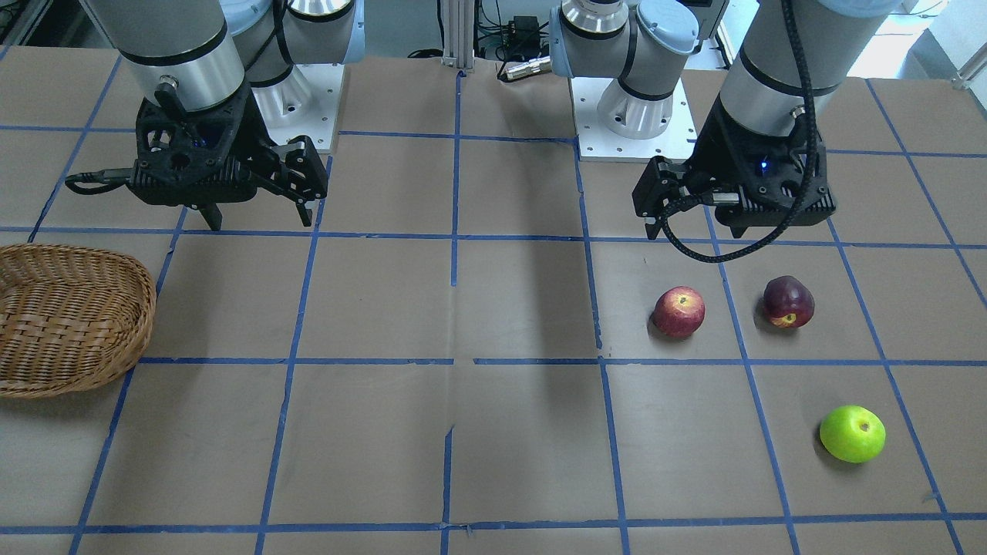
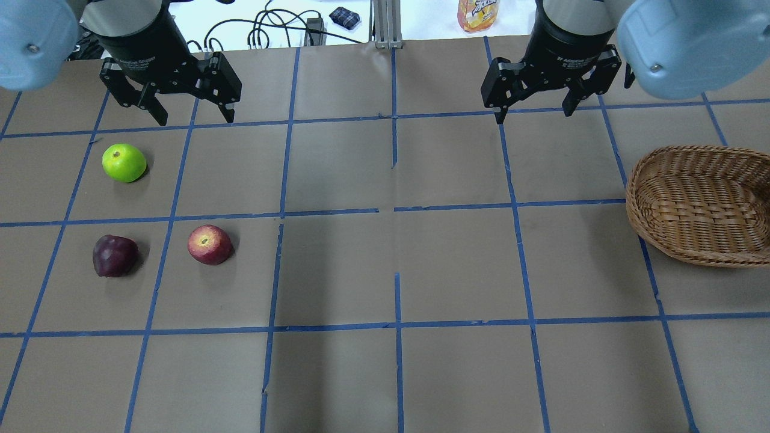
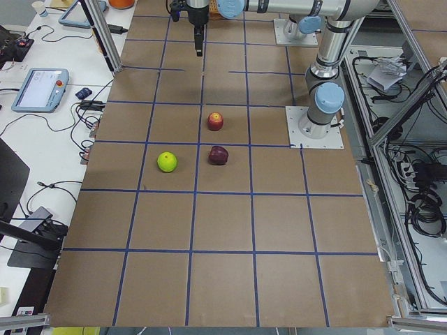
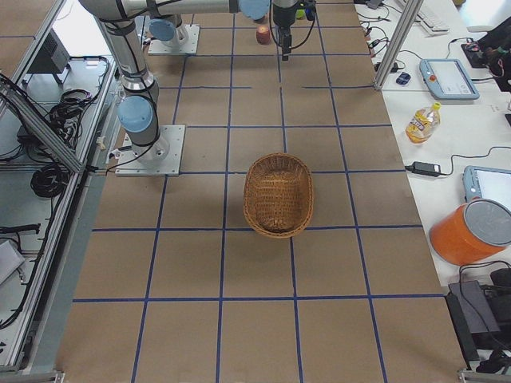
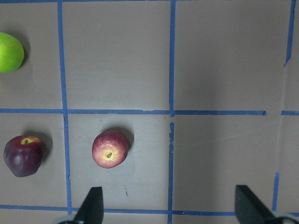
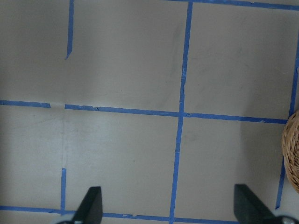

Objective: Put all apples into basket
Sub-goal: 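Move the left gripper over the lighter red apple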

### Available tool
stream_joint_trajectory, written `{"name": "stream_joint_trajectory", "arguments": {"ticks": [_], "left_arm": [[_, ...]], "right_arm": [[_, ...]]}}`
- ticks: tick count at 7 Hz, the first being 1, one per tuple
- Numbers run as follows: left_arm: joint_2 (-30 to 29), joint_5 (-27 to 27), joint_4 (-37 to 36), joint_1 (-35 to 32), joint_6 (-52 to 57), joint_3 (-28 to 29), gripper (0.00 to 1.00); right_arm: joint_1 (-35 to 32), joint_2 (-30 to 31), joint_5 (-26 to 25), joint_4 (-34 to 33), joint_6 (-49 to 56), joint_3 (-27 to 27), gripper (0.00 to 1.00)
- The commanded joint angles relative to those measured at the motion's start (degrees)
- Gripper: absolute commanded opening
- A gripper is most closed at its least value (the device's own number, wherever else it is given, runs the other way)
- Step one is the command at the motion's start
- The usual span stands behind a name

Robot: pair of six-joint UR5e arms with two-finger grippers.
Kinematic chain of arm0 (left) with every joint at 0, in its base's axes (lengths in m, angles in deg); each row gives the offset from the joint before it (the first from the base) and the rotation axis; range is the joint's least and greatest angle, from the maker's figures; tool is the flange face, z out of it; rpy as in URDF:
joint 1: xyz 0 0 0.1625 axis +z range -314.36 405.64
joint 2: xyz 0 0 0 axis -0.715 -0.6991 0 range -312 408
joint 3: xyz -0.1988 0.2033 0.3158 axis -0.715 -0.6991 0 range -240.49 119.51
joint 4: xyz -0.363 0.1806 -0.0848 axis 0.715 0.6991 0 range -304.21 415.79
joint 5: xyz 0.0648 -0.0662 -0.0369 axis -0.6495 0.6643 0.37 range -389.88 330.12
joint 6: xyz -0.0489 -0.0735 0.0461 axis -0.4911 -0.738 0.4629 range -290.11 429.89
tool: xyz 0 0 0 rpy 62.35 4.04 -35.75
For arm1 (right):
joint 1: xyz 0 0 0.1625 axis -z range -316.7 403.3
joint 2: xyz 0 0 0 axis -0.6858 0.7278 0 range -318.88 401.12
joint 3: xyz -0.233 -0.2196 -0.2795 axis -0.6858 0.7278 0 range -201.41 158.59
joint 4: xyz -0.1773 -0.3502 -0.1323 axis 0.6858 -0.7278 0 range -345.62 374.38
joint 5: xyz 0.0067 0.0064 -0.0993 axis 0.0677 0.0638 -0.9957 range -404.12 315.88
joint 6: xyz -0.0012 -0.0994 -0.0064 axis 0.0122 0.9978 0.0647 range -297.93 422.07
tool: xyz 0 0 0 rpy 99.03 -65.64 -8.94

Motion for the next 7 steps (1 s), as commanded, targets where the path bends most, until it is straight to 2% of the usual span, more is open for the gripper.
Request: {"name": "stream_joint_trajectory", "arguments": {"ticks": [1, 3, 4, 5, 6, 7], "left_arm": [[0.7, 0.5, -0.1, 0.1, 0.2, -0.3, 1.00], [0.4, -0.5, -0.5, 0.7, 3.0, -0.6, 1.00], [0.4, -1.0, -0.2, 3.5, 6.7, -1.0, 1.00], [1.2, -1.2, 3.1, 5.9, 7.6, -2.4, 1.00], [2.1, -1.0, 4.6, 7.4, 9.9, -5.2, 1.00], [1.7, -1.1, 1.8, 9.1, 10.8, -9.8, 1.00]], "right_arm": [[0.0, 0.0, -0.1, 0.0, 0.0, 0.0, 1.00], [0.0, 0.0, -0.3, 0.0, 0.0, 0.0, 1.00], [0.0, 0.0, -0.3, 0.0, 0.0, 0.0, 1.00], [0.0, 0.0, -0.3, 0.0, 0.0, 0.0, 1.00], [0.0, 0.0, -0.2, 0.0, 0.0, 0.0, 1.00], [0.0, 0.0, -0.2, 0.0, 0.0, 0.0, 1.00]]}}
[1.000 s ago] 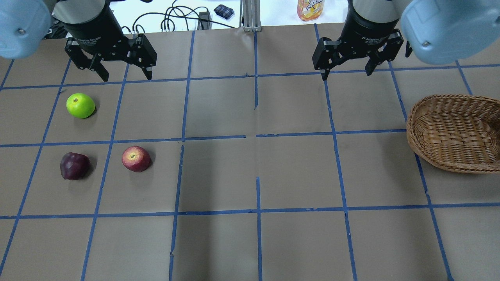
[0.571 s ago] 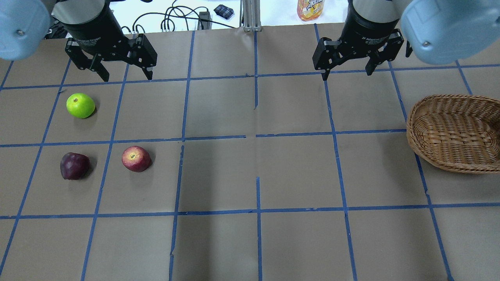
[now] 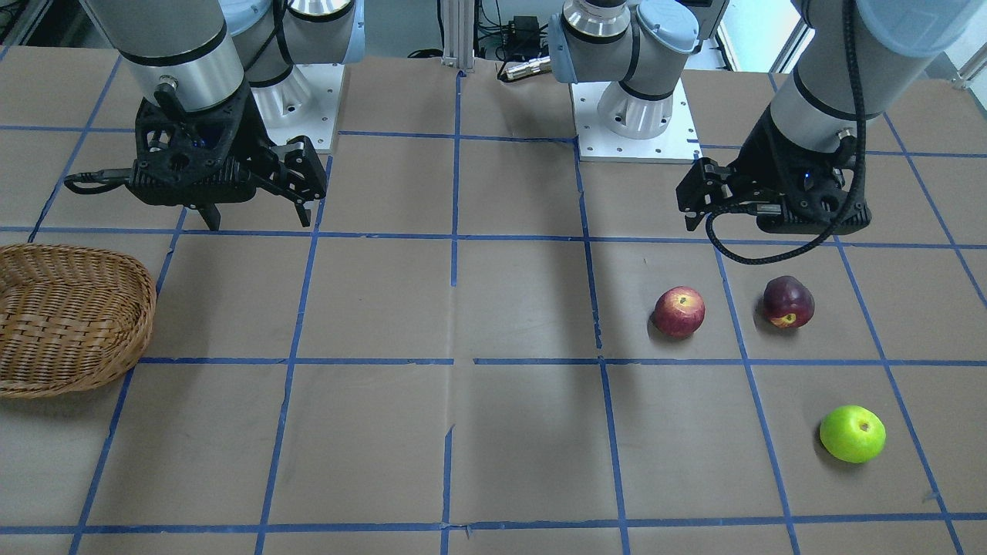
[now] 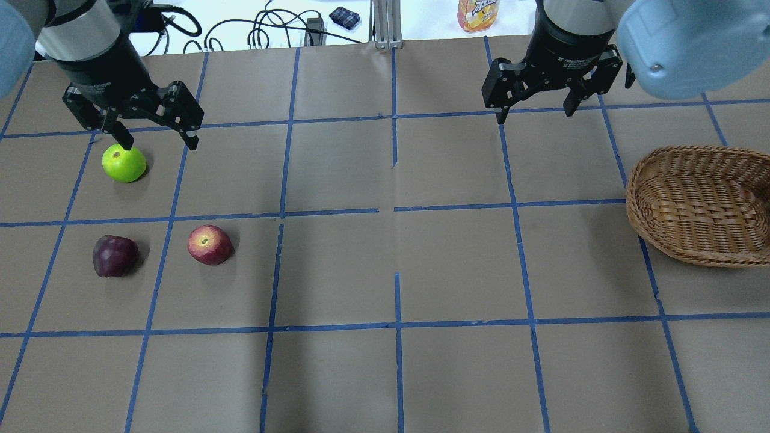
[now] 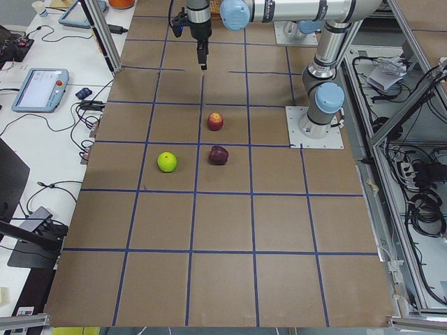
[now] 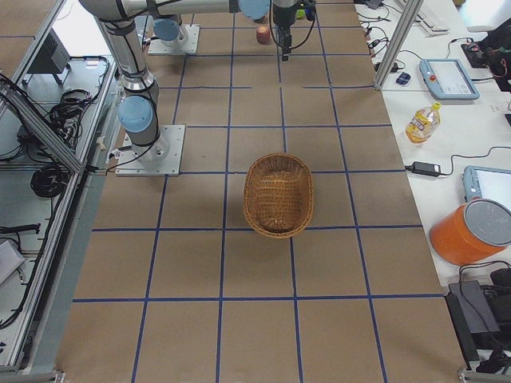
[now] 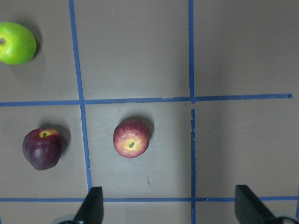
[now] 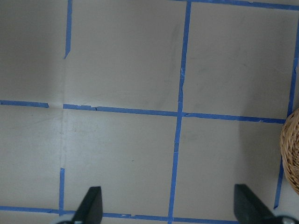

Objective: Put all apples into basket
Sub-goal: 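Move the left gripper over the lighter red apple, then lower the left gripper and grasp the lighter red apple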

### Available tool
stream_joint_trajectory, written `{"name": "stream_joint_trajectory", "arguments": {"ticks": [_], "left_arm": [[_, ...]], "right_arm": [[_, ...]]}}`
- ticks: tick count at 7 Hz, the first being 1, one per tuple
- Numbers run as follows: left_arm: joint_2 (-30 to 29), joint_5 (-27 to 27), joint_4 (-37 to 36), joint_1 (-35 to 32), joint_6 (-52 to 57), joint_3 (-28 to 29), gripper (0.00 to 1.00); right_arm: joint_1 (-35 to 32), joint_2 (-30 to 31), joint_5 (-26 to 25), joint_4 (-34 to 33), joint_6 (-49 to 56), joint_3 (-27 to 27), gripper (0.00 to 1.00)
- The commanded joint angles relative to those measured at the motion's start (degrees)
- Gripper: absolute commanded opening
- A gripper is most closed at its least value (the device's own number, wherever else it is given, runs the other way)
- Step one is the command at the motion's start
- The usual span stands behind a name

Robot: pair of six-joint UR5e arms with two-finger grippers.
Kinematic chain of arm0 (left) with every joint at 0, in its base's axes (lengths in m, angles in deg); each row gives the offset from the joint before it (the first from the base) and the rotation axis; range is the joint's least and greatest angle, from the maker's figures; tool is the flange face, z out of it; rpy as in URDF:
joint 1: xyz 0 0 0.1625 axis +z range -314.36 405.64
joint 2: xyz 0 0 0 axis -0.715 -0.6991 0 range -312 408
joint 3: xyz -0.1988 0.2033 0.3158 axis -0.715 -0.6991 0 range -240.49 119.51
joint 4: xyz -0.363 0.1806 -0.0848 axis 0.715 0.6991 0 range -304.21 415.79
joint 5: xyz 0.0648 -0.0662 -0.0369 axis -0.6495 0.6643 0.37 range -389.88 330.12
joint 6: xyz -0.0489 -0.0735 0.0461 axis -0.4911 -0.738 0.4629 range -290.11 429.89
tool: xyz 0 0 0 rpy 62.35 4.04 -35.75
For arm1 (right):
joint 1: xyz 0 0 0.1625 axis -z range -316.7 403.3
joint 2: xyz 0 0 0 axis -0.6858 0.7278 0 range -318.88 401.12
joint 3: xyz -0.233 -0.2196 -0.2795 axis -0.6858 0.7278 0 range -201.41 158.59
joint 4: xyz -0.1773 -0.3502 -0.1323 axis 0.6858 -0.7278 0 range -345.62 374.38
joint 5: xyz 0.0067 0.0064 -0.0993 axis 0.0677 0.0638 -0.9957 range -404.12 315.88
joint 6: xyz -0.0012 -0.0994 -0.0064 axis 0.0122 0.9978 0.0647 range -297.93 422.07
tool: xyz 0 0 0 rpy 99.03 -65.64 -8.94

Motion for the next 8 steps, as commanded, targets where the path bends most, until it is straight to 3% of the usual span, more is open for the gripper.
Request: {"name": "stream_joint_trajectory", "arguments": {"ticks": [1, 2, 3, 6, 8], "left_arm": [[0.2, -0.1, -7.5, 2.9, 1.6, -10.0, 1.00], [0.2, -2.1, -12.8, 3.6, 3.0, -13.6, 1.00], [-0.7, -3.8, -13.5, 4.0, 5.5, -15.6, 1.00], [-5.2, -3.7, -34.0, 5.6, 6.7, -27.3, 1.00], [-7.3, -3.5, -36.2, 5.7, 6.7, -28.6, 1.00]], "right_arm": [[0.0, 0.0, 0.0, 0.0, 0.0, 0.0, 1.00], [0.0, 0.0, 0.0, 0.0, 0.0, -0.1, 1.00], [0.0, 0.0, 0.1, 0.0, 0.0, -0.1, 1.00], [0.0, 0.0, 0.2, 0.0, 0.0, 0.0, 1.00], [0.0, 0.0, 0.2, 0.0, 0.0, 0.0, 1.00]]}}
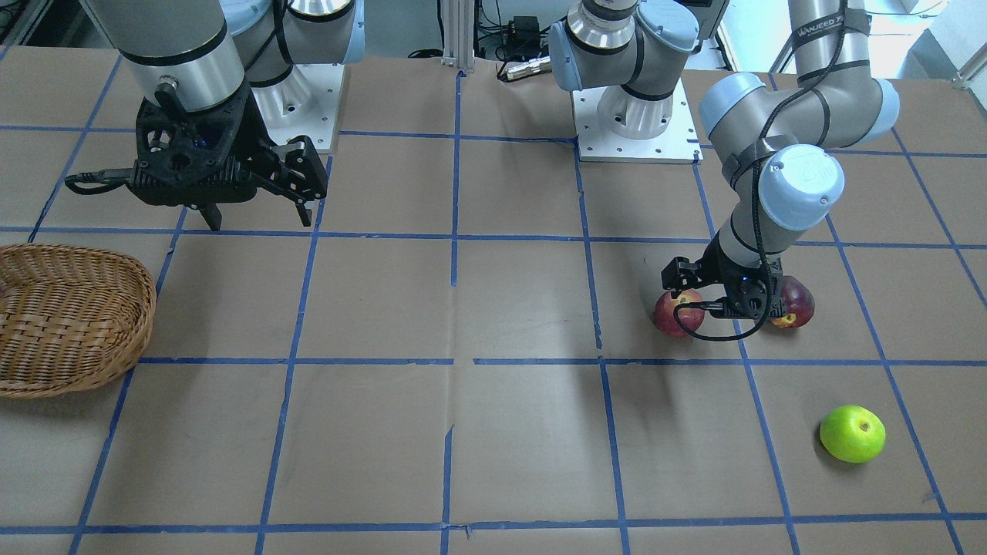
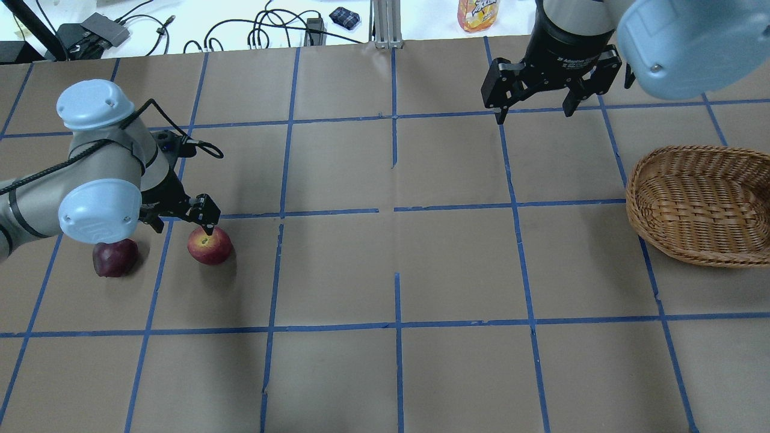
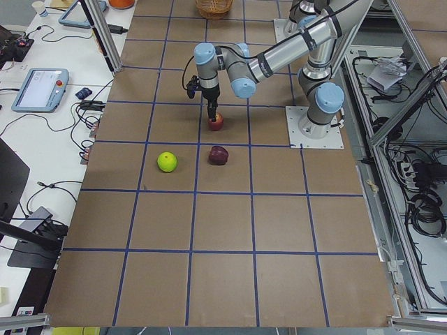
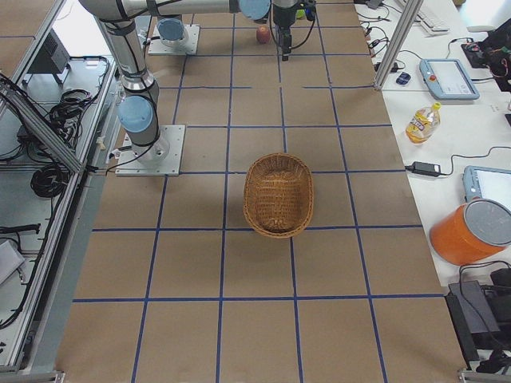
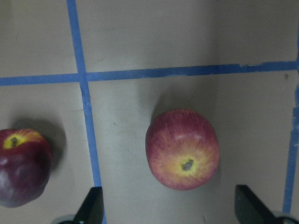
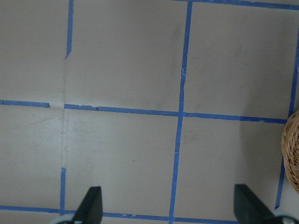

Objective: Put all apples into basket
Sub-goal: 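Lower the left gripper and grasp the lighter red apple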

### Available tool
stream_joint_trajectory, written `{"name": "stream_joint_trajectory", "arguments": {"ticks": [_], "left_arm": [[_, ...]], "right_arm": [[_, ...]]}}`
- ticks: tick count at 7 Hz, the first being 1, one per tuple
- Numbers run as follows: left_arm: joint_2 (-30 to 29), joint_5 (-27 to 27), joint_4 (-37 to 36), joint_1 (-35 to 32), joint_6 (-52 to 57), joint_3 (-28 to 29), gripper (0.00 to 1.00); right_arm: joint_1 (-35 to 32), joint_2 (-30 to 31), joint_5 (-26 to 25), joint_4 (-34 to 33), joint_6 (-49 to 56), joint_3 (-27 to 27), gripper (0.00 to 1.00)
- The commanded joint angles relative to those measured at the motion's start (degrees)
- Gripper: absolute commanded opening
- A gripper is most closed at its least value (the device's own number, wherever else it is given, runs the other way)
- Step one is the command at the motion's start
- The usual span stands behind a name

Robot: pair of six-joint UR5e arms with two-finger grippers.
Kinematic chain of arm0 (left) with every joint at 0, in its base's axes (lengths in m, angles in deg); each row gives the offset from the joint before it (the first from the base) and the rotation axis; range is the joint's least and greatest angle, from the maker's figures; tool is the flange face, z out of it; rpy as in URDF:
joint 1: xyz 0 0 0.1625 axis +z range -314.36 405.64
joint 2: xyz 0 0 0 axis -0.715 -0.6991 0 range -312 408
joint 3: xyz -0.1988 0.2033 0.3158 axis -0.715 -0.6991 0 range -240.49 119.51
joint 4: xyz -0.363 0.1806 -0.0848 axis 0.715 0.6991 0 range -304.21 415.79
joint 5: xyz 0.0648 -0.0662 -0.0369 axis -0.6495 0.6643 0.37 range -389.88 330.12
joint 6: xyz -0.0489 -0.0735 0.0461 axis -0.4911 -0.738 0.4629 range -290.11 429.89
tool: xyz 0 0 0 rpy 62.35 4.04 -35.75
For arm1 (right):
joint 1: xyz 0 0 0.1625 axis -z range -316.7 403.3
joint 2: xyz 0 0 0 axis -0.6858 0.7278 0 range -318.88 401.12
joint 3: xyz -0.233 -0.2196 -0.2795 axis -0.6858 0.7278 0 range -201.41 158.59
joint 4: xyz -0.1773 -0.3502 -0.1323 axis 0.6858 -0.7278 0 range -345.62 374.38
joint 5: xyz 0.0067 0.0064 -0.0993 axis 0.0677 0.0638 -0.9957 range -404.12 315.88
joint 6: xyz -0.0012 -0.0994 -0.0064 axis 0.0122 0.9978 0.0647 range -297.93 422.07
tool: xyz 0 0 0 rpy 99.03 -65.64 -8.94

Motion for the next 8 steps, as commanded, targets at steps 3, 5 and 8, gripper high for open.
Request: {"name": "stream_joint_trajectory", "arguments": {"ticks": [3, 5, 8], "left_arm": [[-4.1, 2.7, -7.4, 0.2, -0.3, -3.3, 1.00], [-5.6, 2.2, -12.5, 0.2, -0.2, -4.9, 0.88], [-2.4, 7.6, -10.6, -1.8, -9.5, -3.3, 0.29]], "right_arm": [[0.0, 0.0, 0.0, 0.0, 0.0, 0.0, 1.00], [0.0, 0.1, 0.1, 0.0, 0.0, 0.0, 1.00], [0.0, 0.0, 0.1, 0.0, 0.0, 0.0, 1.00]]}}
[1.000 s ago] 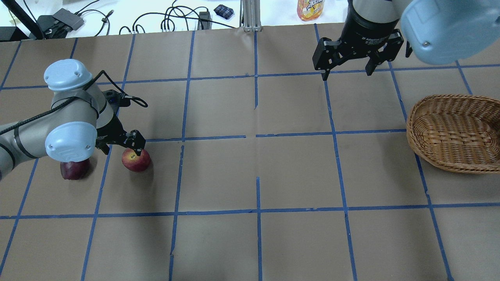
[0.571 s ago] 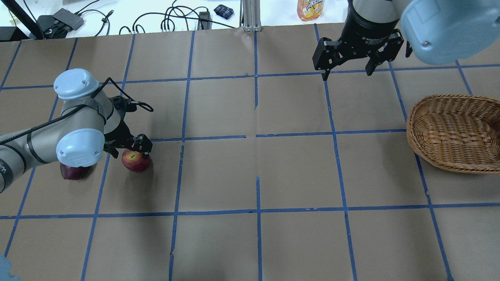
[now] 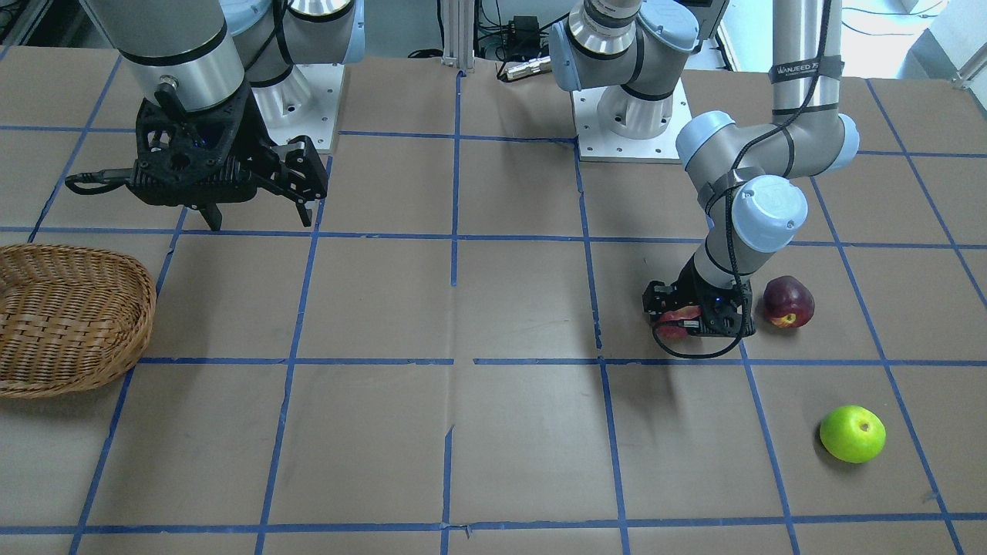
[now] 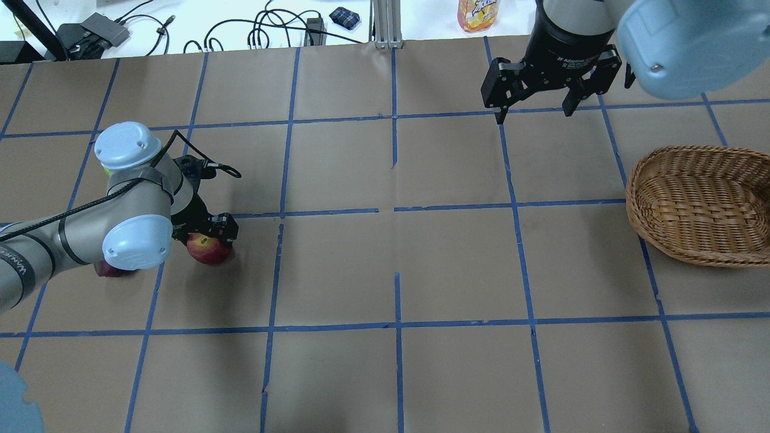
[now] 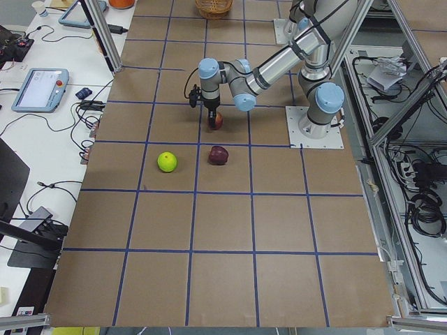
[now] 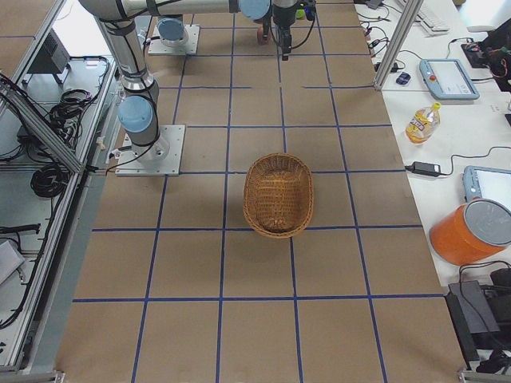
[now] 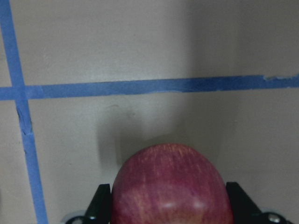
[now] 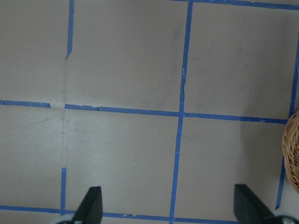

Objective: Put all apples into basket
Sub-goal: 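Carry the red apple to the table center and release it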

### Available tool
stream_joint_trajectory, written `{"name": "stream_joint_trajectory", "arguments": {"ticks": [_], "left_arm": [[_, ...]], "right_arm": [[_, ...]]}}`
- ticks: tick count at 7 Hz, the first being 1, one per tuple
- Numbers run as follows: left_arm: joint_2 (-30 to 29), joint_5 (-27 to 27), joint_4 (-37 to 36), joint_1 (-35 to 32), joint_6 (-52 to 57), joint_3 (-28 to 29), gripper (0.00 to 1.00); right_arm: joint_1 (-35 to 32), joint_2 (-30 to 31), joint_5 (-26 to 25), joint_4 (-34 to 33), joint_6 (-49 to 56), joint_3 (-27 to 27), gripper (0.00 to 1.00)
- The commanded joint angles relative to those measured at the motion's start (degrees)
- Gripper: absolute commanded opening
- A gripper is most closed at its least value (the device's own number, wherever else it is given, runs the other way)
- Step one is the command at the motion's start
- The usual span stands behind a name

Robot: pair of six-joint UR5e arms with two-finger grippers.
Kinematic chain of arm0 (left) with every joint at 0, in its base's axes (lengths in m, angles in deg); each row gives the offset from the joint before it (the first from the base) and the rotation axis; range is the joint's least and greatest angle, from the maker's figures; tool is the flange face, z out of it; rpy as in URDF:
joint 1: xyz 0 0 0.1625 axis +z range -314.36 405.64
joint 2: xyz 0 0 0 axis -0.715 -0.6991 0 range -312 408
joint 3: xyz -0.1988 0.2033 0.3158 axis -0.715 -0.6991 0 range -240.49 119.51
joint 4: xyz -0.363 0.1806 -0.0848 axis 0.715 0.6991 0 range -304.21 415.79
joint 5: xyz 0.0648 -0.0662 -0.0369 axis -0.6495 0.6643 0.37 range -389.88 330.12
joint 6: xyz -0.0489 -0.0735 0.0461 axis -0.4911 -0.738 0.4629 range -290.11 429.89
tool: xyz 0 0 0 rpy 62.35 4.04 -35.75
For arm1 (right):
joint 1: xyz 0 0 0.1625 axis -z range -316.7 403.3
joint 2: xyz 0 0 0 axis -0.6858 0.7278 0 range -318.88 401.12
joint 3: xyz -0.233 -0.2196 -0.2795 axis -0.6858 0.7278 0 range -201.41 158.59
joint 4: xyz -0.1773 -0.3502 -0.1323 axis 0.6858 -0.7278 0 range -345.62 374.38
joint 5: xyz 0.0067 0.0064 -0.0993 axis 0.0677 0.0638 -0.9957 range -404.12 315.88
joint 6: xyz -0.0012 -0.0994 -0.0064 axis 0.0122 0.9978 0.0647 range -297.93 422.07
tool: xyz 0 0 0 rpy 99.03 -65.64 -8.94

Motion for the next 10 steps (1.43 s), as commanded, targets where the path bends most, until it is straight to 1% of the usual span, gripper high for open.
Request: {"name": "stream_joint_trajectory", "arguments": {"ticks": [1, 2, 3, 4, 5, 6, 7, 8, 9, 10], "left_arm": [[1.2, 9.3, 3.8, -7.1, -16.4, 5.2, 0.28], [-0.5, 12.2, 3.6, -15.3, -24.6, 10.5, 0.27], [-2.8, 13.8, 3.4, -23.4, -35.2, 15.7, 0.27], [-5.9, 13.3, 3.5, -30.2, -39.5, 19.8, 0.26], [-8.9, 13.0, 2.9, -32.4, -40.6, 21.7, 0.25], [-11.8, 12.9, 0.3, -33.4, -41.3, 21.7, 0.25], [-13.2, 9.9, -1.5, -34.1, -40.9, 21.8, 0.27], [-14.0, 8.8, -1.4, -34.2, -41.6, 21.8, 0.69], [-14.9, 7.4, -1.4, -34.2, -40.9, 21.8, 0.74], [-15.3, 6.4, -2.3, -34.2, -40.7, 22.0, 0.77]], "right_arm": [[0.0, 0.0, -0.2, 0.0, 0.1, 0.0, 1.00], [0.0, 0.0, -0.2, 0.0, 0.0, 0.0, 1.00], [0.0, 0.0, -0.3, 0.0, 0.1, 0.0, 1.00], [0.0, 0.0, -0.2, 0.0, 0.1, 0.0, 1.00], [0.0, 0.0, -0.2, 0.0, 0.0, 0.0, 1.00], [0.0, 0.0, -0.2, 0.0, 0.1, 0.0, 1.00], [0.0, 0.0, -0.2, 0.0, 0.1, 0.0, 1.00], [0.0, 0.0, -0.3, 0.0, 0.1, 0.0, 1.00], [0.0, 0.0, -0.3, 0.0, 0.1, 0.0, 1.00], [0.0, 0.0, -0.3, 0.0, 0.1, 0.0, 1.00]]}}
